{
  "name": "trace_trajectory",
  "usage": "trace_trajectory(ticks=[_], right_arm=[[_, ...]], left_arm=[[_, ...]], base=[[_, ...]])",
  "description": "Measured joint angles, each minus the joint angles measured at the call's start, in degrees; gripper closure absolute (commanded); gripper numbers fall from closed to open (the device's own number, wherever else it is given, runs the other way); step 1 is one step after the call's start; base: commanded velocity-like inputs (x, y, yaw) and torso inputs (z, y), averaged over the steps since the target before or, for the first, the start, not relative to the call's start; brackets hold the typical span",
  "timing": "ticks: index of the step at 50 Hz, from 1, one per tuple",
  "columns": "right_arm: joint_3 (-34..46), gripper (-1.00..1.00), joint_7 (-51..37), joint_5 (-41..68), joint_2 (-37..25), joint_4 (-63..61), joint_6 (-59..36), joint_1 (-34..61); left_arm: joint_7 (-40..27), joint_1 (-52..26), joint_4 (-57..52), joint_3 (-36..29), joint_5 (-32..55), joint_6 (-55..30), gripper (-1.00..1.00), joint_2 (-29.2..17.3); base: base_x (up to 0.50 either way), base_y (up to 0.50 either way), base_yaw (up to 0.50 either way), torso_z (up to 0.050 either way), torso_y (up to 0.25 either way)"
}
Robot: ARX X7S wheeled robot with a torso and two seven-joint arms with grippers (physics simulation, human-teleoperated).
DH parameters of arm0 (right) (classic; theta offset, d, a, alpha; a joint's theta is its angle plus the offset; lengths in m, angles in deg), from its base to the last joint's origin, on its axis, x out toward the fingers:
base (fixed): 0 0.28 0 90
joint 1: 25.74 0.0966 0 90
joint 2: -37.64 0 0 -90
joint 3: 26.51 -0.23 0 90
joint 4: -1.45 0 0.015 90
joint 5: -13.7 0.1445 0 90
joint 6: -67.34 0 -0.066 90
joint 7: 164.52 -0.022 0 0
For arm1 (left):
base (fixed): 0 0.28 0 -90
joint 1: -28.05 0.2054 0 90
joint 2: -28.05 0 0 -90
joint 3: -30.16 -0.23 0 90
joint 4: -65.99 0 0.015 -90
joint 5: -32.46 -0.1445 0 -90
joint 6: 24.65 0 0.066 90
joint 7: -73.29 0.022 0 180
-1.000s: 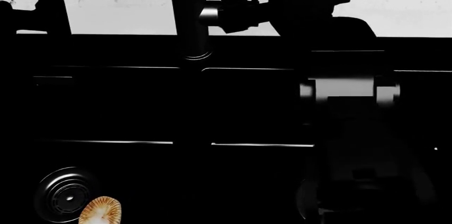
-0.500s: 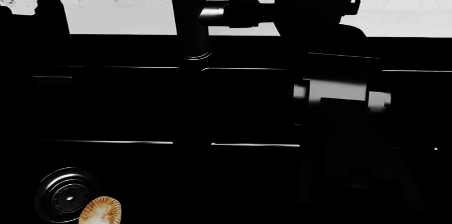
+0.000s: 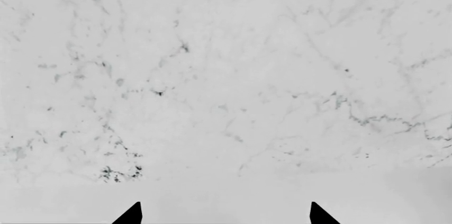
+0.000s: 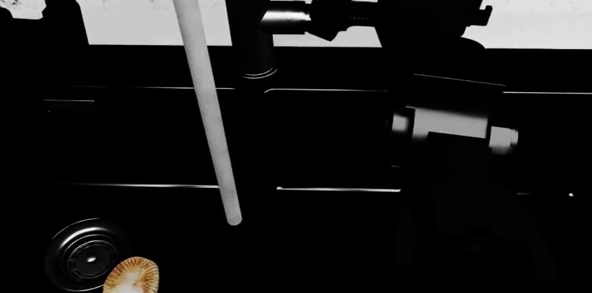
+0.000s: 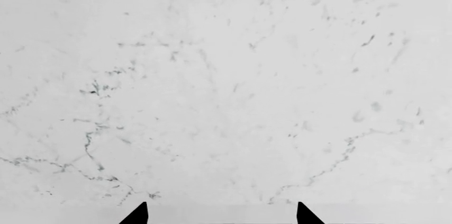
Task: Turn on the sink faucet.
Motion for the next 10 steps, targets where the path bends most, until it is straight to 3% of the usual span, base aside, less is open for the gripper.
trace_trajectory(ticks=[10], right_arm=[[-0.78,-1.0,0.24,0.67,-0.25,0.0,0.15,-0.25]], left_arm=[[-0.22,0.04,-0.26,-0.07,0.09,-0.15,-1.0,0.02]], base=[[0.0,0.0,0.0,0.0,0.0]])
